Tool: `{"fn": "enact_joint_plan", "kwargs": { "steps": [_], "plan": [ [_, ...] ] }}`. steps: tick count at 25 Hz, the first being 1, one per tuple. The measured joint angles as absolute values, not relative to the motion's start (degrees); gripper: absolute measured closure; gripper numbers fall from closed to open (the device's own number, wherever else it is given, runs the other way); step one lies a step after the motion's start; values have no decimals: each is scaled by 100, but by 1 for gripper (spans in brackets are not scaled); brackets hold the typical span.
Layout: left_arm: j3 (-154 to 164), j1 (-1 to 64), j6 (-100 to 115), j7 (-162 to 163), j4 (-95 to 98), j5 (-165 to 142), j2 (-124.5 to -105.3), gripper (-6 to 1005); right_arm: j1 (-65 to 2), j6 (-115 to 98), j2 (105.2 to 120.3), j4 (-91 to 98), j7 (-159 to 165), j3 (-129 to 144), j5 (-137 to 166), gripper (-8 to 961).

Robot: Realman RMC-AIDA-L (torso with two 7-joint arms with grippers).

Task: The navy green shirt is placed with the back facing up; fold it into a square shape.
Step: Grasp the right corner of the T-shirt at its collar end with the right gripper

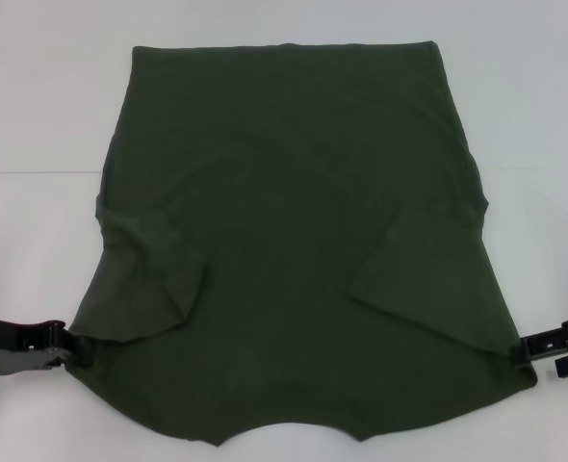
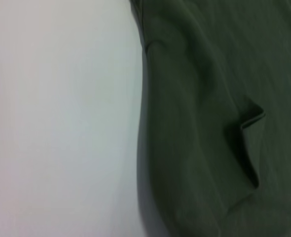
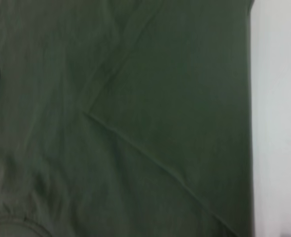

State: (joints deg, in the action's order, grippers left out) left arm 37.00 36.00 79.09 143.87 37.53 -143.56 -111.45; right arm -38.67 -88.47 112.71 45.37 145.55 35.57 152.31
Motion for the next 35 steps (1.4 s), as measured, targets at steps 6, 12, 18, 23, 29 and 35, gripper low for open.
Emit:
{"fn": "enact_joint_plan", "kwargs": {
  "steps": [6, 12, 18, 23, 29, 35],
  "plan": [
    [3694, 3588, 7911, 14387, 3753, -14294, -11151, 939, -3865, -8730, 11323, 4491, 14506, 3563, 15239, 24],
    [3675, 3556, 7912, 14388, 3753, -14273, -11153, 941, -3837, -8569, 11352, 4405, 14483, 3631, 15243, 24],
    [3630, 3557, 7927, 14387, 3753, -14273, -11153, 940, -3859, -8529, 11412, 4381, 14445, 3637, 15249, 25],
    [3630, 3558, 7928, 14380, 3753, -14273, -11153, 940, -3864, -8519, 11416, 4378, 14438, 3641, 15256, 25],
    [3629, 3556, 7923, 14379, 3753, -14270, -11153, 939, -3852, -8482, 11419, 4377, 14432, 3648, 15258, 25],
    [3630, 3552, 7926, 14379, 3753, -14260, -11153, 939, -3852, -8480, 11437, 4376, 14424, 3690, 15243, 24]
  ]
}}
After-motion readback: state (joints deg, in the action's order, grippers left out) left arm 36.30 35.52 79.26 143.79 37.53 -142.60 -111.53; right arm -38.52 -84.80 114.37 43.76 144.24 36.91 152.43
